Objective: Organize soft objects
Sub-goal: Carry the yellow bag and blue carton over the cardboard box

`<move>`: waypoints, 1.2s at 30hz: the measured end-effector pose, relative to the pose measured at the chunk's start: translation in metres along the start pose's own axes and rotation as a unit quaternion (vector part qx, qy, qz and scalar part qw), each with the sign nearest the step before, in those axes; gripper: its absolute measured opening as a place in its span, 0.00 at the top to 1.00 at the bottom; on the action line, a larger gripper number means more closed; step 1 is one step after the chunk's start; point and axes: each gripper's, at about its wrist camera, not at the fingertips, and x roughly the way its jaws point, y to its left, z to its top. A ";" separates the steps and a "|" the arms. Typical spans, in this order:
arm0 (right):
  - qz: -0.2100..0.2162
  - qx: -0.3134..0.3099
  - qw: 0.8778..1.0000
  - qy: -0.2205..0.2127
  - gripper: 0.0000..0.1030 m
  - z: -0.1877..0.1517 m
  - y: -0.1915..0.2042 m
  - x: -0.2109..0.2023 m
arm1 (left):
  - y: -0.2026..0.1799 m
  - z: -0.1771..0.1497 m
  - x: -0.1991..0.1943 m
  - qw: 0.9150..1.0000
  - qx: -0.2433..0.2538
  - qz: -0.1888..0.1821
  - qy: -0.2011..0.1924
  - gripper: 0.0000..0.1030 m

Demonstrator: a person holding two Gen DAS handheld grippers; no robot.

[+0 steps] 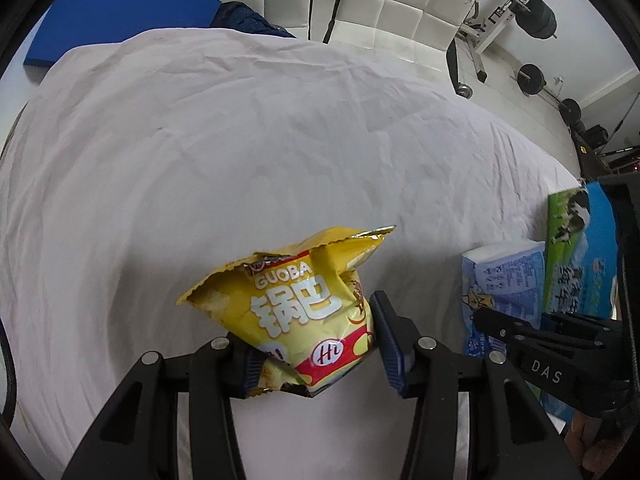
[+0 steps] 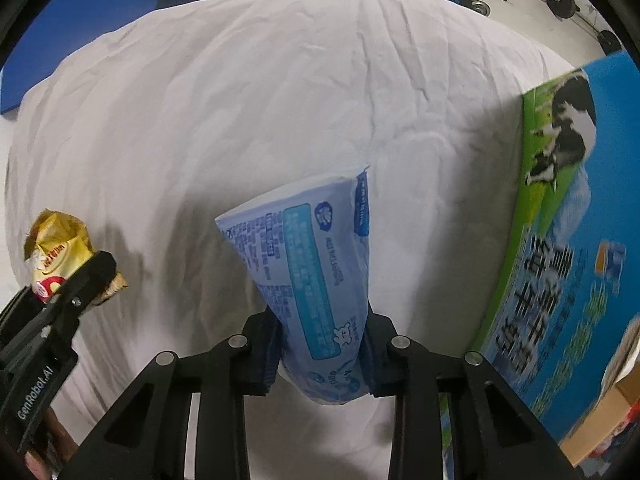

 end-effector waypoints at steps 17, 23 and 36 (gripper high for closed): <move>0.057 -0.049 0.997 -0.027 0.68 -0.098 0.022 -0.047 | -0.006 -0.058 -0.074 0.999 0.003 -0.016 -0.038 0.56; 0.090 -0.062 0.992 -0.062 0.68 -0.130 0.017 -0.096 | -0.028 -0.065 -0.124 0.996 0.025 -0.035 -0.073 0.56; 0.110 -0.006 0.984 -0.143 0.68 -0.178 -0.102 -0.202 | -0.127 -0.065 -0.184 0.985 0.099 -0.079 -0.114 0.56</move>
